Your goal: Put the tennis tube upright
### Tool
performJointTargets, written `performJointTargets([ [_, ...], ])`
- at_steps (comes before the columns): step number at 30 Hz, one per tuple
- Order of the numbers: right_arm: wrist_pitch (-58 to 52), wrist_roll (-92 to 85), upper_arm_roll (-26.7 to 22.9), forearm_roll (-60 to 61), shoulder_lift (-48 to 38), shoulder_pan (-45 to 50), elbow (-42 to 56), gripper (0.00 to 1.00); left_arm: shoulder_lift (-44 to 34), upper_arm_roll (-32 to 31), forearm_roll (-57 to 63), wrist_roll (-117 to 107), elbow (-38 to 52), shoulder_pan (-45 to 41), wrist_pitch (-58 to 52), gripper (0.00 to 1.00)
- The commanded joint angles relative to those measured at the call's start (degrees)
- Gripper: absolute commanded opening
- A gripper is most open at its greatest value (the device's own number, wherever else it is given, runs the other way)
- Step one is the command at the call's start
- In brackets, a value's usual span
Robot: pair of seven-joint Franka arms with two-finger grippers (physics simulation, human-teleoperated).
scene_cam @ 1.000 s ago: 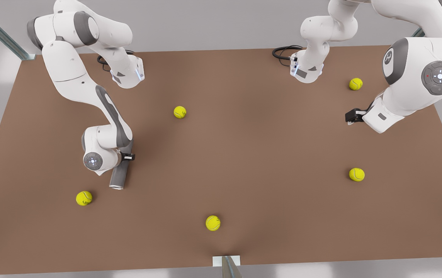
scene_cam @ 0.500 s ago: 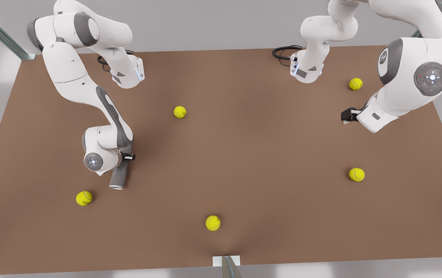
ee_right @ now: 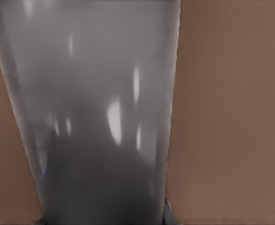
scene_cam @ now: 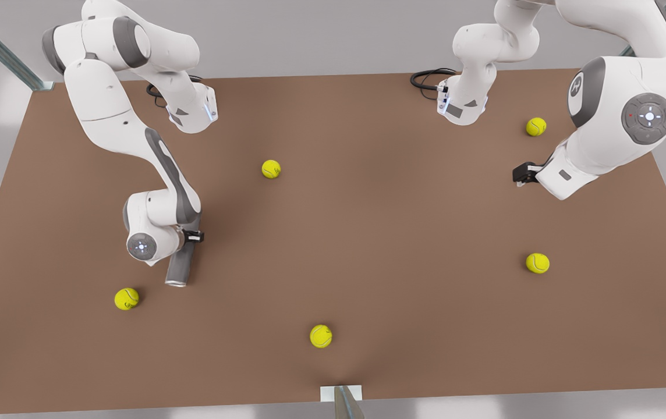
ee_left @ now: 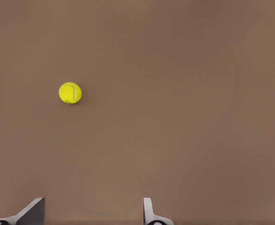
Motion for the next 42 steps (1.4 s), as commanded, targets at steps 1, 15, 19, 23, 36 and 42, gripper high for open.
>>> performJointTargets([
  [1,-0.30,0.01,0.01,-0.01,-0.04,0.04,0.41,0.77,0.00,0.00,0.00,0.00,0.00,0.03,0.00,1.00],
  [15,-6.71,-1.57,1.77,-1.06,6.46,7.34,15.53,0.78,0.00,0.00,0.08,0.00,0.08,0.03,0.09,1.00],
  [19,-6.01,-1.48,1.68,-1.68,7.87,6.90,15.53,0.79,0.00,0.00,0.08,0.00,0.08,0.03,0.09,1.00],
  [23,-6.01,-1.48,1.68,-1.59,8.22,6.81,15.53,1.00,0.00,0.00,0.08,0.00,0.08,-0.06,0.09,1.00],
  [36,-4.95,-1.57,1.68,-1.51,9.54,6.37,15.44,1.00,0.00,0.00,0.00,0.00,0.08,-0.06,0.09,1.00],
  [42,-4.95,-1.57,1.68,-1.51,9.80,6.28,15.53,1.00,0.00,0.00,0.08,0.00,0.08,-0.06,0.09,1.00],
])
